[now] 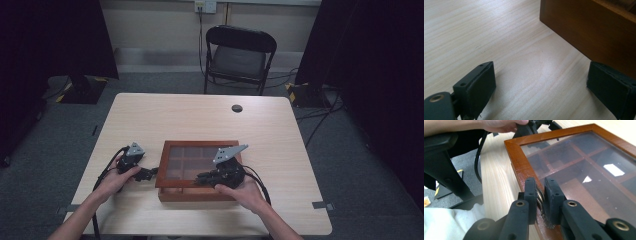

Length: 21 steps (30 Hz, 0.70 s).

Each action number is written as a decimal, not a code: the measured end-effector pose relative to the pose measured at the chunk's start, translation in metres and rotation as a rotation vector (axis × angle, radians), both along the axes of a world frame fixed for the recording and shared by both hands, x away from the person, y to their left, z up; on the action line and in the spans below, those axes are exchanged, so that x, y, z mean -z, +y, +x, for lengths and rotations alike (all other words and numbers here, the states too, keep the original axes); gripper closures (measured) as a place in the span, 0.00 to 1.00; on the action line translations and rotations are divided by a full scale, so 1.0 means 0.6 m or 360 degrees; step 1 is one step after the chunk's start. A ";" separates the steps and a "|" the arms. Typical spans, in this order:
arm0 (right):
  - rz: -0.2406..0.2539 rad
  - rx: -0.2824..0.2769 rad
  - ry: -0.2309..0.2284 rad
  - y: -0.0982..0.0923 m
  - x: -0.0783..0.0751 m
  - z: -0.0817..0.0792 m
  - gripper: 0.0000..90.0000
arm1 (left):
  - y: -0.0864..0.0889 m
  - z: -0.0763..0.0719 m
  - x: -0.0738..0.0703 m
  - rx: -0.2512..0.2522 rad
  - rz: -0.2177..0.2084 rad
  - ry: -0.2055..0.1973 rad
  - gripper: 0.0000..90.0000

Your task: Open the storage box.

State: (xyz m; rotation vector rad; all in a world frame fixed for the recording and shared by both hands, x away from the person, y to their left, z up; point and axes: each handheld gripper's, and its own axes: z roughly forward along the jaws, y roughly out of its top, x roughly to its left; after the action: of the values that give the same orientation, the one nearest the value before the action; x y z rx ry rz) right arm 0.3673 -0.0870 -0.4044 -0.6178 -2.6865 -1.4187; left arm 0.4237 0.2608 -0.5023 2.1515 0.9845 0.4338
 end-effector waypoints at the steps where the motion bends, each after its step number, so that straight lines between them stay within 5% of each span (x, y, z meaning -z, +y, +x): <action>1: 0.0008 0.0002 0.0004 0.000 -0.002 0.000 0.91 | 0.000 0.000 0.000 0.0000 0.0000 0.0000 0.09; 21: 0.0046 -0.0009 -0.0035 -0.002 -0.043 0.018 0.91 | 0.000 0.000 0.000 0.0000 -0.0001 -0.0001 0.09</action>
State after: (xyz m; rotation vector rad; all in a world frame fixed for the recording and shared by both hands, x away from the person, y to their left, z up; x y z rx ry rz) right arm 0.3782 -0.0882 -0.3787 -0.5956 -2.6768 -1.4689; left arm 0.4238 0.2608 -0.5023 2.1507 0.9839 0.4340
